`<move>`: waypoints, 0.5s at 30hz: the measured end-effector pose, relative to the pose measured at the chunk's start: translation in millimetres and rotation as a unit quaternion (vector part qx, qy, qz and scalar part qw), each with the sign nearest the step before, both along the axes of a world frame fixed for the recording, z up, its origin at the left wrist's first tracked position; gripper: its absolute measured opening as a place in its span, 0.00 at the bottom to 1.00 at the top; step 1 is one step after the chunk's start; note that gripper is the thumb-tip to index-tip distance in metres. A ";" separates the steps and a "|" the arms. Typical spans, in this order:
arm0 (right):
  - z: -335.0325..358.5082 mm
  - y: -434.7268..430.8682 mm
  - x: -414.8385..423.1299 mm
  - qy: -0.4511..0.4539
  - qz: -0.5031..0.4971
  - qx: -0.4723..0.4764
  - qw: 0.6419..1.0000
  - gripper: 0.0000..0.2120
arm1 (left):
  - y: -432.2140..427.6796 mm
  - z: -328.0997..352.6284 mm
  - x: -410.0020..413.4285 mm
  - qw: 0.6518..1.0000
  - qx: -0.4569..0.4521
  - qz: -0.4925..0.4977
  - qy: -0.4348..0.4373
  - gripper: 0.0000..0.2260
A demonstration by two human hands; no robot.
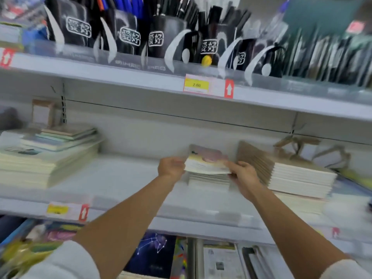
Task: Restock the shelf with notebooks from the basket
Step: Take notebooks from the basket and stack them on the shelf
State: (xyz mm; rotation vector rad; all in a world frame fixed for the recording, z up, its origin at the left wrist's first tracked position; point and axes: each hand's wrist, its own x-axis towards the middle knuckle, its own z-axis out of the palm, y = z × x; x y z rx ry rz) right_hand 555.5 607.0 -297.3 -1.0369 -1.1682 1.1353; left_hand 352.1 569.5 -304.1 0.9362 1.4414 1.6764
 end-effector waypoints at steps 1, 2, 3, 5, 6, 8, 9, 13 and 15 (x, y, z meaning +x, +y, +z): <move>-7.0 2.9 6.5 -0.004 0.014 -0.006 1.000 0.24 | 5.0 -4.7 -0.3 1.000 0.004 0.006 -0.012 0.08; -14.3 4.4 13.2 -0.026 0.021 -0.003 0.999 0.20 | 9.6 -8.8 -0.6 1.000 0.011 0.007 -0.014 0.07; -20.8 6.9 19.3 -0.051 0.022 0.006 0.998 0.15 | 12.9 -10.4 0.2 1.000 0.019 0.006 -0.013 0.08; -27.0 8.5 26.5 -0.087 0.013 0.020 0.996 0.12 | 16.6 -12.4 1.0 0.999 0.040 -0.015 0.001 0.05; -27.5 8.9 28.2 -0.098 0.010 0.029 0.995 0.11 | 17.0 -13.1 0.2 0.998 0.048 -0.026 0.035 0.08; -30.6 15.7 30.3 -0.117 0.003 0.048 0.992 0.12 | 17.4 -14.5 0.6 0.987 0.051 -0.049 0.141 0.15; -32.5 20.5 30.5 -0.129 -0.003 0.061 0.990 0.12 | 17.9 -15.7 1.2 0.979 0.053 -0.049 0.191 0.15; -40.2 40.6 26.6 -0.183 -0.043 0.094 0.978 0.12 | 30.3 -22.0 3.5 0.970 0.057 -0.018 0.234 0.13; -44.7 49.3 21.9 -0.185 -0.065 0.111 0.974 0.11 | 40.3 -27.1 5.9 0.975 0.060 -0.010 0.212 0.13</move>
